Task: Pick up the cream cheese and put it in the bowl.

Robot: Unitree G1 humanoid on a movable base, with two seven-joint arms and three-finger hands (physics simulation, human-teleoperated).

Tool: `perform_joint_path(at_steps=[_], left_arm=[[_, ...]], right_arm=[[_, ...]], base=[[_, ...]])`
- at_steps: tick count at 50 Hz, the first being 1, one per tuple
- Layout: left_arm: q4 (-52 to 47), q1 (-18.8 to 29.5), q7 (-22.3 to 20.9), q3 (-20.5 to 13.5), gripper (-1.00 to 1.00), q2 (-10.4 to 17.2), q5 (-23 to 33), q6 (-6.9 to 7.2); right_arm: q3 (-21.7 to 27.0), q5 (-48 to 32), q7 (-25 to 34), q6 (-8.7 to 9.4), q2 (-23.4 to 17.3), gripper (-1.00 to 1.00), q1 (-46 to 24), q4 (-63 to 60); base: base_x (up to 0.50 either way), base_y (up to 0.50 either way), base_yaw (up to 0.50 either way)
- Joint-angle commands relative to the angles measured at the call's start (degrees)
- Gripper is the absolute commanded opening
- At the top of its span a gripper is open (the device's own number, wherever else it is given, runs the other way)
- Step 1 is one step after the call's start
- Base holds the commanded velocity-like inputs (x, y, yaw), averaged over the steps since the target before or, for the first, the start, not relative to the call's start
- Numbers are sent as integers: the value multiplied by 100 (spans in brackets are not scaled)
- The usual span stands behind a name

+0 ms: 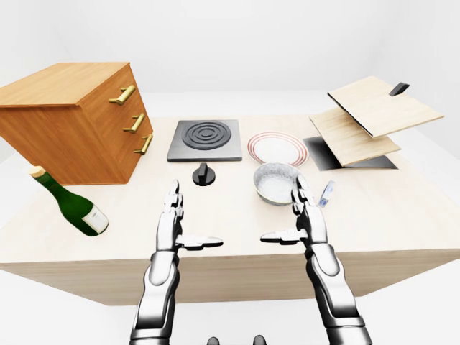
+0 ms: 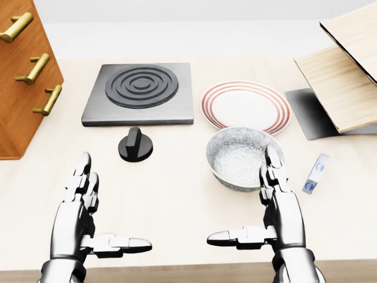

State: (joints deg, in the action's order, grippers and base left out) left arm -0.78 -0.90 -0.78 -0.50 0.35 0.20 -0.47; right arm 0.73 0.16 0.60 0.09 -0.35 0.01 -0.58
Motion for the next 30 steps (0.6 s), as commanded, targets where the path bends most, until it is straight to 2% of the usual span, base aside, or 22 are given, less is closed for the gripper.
perform_joint_path(at_steps=[1,6,12,20,24,30], left_arm=[[-214,-264,-136,-45,100,40,110,-136],[-456,-373,-212,-46,100,48,96,12],[-509,-389,-267,-92,100,49,51,73],[-533,-406,-301,-105,100,47,29,79],[-439,-368,-277,-91,100,43,68,29],[-513,-399,-320,-115,100,56,24,85]], right_arm=[[178,122,78,85,-59,100,-56,-127],[203,233,70,163,-68,100,-76,-134],[174,210,55,209,-64,100,-15,-198],[135,183,95,237,-58,100,35,-248],[134,160,117,185,-62,100,-16,-99],[96,125,114,233,-44,100,36,-194]], base=[[0,0,0],[0,0,0],[0,0,0],[0,-19,0],[0,-21,0],[0,-22,0]])
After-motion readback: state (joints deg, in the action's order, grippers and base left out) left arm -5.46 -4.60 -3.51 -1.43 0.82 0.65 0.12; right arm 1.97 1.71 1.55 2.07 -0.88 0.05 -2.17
